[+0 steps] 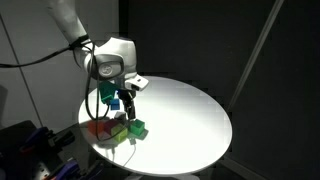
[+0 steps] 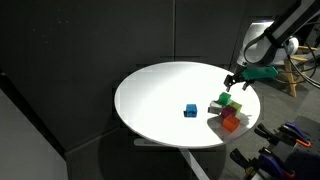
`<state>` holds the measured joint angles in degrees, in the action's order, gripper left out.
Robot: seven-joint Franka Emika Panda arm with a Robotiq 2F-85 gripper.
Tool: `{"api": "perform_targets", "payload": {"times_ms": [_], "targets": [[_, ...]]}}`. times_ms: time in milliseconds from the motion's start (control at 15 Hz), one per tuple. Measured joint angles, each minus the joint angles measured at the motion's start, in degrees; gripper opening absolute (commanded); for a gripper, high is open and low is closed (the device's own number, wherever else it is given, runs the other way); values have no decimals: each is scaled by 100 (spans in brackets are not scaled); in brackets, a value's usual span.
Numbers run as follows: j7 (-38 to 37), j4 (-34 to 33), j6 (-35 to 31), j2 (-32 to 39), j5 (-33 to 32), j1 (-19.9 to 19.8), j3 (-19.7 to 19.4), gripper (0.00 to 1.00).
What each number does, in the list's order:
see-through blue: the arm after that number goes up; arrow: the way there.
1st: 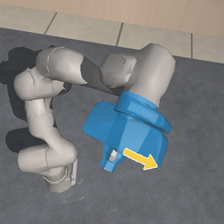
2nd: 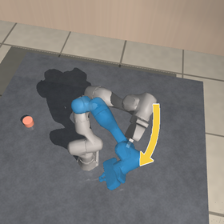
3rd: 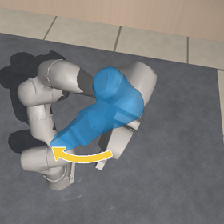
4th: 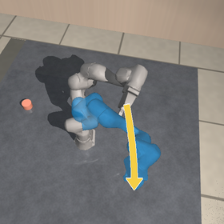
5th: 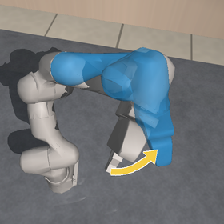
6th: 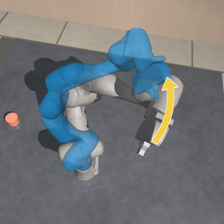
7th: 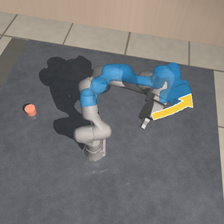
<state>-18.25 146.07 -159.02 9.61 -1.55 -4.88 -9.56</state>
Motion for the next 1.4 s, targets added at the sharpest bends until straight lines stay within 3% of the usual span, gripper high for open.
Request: {"api": "perform_targets", "payload": {"times_ms": [1400], "targets": [[-42, -108, -31, 419, 10, -1, -154, 100]]}}
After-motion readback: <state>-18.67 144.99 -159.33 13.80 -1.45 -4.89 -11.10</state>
